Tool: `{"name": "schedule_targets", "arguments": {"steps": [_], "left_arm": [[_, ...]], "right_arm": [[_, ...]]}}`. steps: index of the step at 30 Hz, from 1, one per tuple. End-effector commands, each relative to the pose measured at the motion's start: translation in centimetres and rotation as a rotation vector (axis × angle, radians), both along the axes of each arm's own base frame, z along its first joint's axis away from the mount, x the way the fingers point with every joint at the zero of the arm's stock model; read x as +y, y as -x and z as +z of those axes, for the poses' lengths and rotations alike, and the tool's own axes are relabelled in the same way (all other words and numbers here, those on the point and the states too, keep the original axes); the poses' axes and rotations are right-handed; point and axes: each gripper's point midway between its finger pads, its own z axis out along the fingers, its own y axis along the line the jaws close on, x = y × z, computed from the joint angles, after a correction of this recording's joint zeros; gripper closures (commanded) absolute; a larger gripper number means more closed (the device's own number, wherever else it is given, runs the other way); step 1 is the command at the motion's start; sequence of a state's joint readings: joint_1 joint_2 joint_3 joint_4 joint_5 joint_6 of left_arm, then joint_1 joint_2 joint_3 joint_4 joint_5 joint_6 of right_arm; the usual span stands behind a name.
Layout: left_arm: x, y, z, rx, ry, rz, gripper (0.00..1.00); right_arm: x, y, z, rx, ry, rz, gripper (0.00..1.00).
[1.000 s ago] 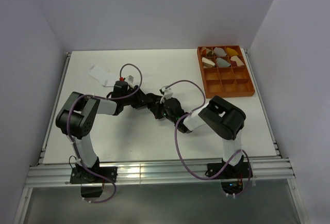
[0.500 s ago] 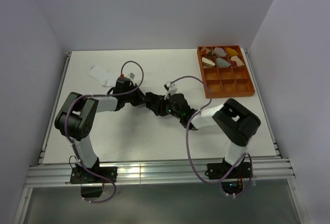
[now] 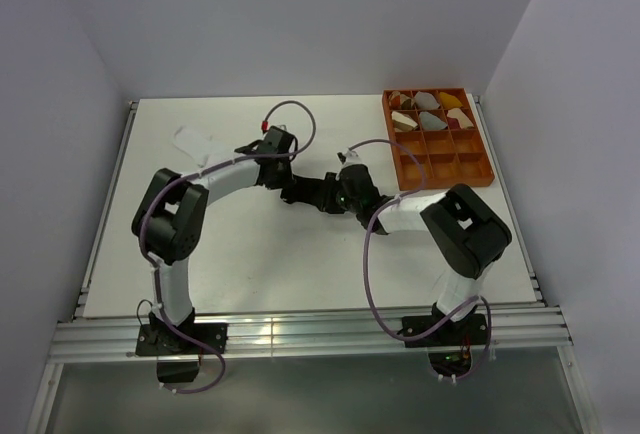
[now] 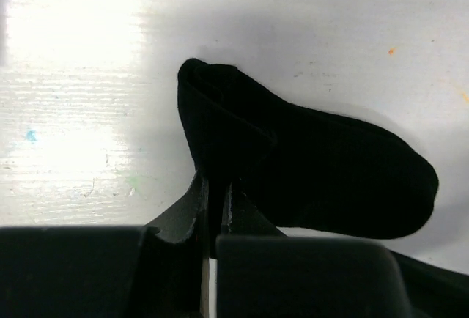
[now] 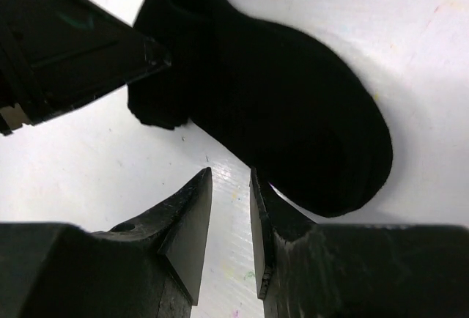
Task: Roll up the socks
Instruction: Roll the sock at the center of the board.
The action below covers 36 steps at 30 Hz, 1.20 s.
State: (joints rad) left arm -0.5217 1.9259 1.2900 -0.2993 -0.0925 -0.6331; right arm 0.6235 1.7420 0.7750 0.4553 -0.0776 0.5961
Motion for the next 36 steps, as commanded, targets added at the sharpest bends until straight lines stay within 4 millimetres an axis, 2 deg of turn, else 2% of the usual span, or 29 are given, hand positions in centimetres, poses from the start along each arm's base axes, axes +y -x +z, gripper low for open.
{"name": "schedule_targets", "arguments": {"steps": [1, 2, 3, 5, 6, 8, 10, 14, 17, 22, 26, 31, 36], "left_arm": [[2.6, 1.8, -1.7, 0.084, -0.284, -0.011, 1.0], [2.4, 1.9, -2.0, 0.081, -0.33, -0.015, 1.0], [1.8, 1.3, -1.3, 0.063, -0.335, -0.016, 1.0], [1.7, 1.9, -1.9, 0.085, -0.395, -0.026, 1.0], [0.7, 1.8, -1.3, 0.071, -0.402, -0.037, 1.0], [0.9, 2.1, -1.8, 0.086, -0.462, -0.041, 1.0], [0.0, 2.0, -1.2, 0.07, -0.486, -0.053, 1.0], [-0.4, 2.5, -1.4, 0.082, -0.565, -0.067, 1.0], [-1.4, 2.5, -1.2, 0.07, -0.572, -0.077, 1.0], [-2.5, 2.8, -1.2, 0.069, -0.523, -0.094, 1.0], [-2.7, 3.0, -1.4, 0.072, -0.499, -0.102, 1.0], [-2.8, 2.9, -1.2, 0.068, -0.494, -0.108, 1.0], [-3.0, 2.9, -1.3, 0.076, -0.462, -0.112, 1.0]], "right_arm": [[1.1, -0.8, 1.6, -0.024, -0.06, 0.015, 0.65], [1.1, -0.8, 1.6, -0.041, -0.071, 0.015, 0.65], [1.1, -0.9, 1.8, -0.049, -0.079, 0.015, 0.65], [1.1, -0.9, 1.9, -0.068, -0.093, 0.007, 0.65], [1.1, -0.9, 2.0, -0.073, -0.104, 0.003, 0.65], [0.6, -1.3, 2.0, -0.074, -0.107, -0.041, 0.64], [0.5, -1.6, 1.9, -0.065, -0.111, -0.069, 0.64], [0.9, -2.3, 2.1, -0.043, -0.165, -0.091, 0.64], [1.1, -2.7, 1.9, -0.018, -0.192, -0.107, 0.66], [1.0, -3.1, 1.1, 0.053, -0.267, -0.115, 0.75], [1.9, -3.6, 1.8, 0.05, -0.323, -0.048, 0.82], [2.9, -4.1, 2.5, 0.04, -0.368, 0.007, 0.8], [3.5, -4.8, 2.8, 0.055, -0.401, 0.018, 0.66]]}}
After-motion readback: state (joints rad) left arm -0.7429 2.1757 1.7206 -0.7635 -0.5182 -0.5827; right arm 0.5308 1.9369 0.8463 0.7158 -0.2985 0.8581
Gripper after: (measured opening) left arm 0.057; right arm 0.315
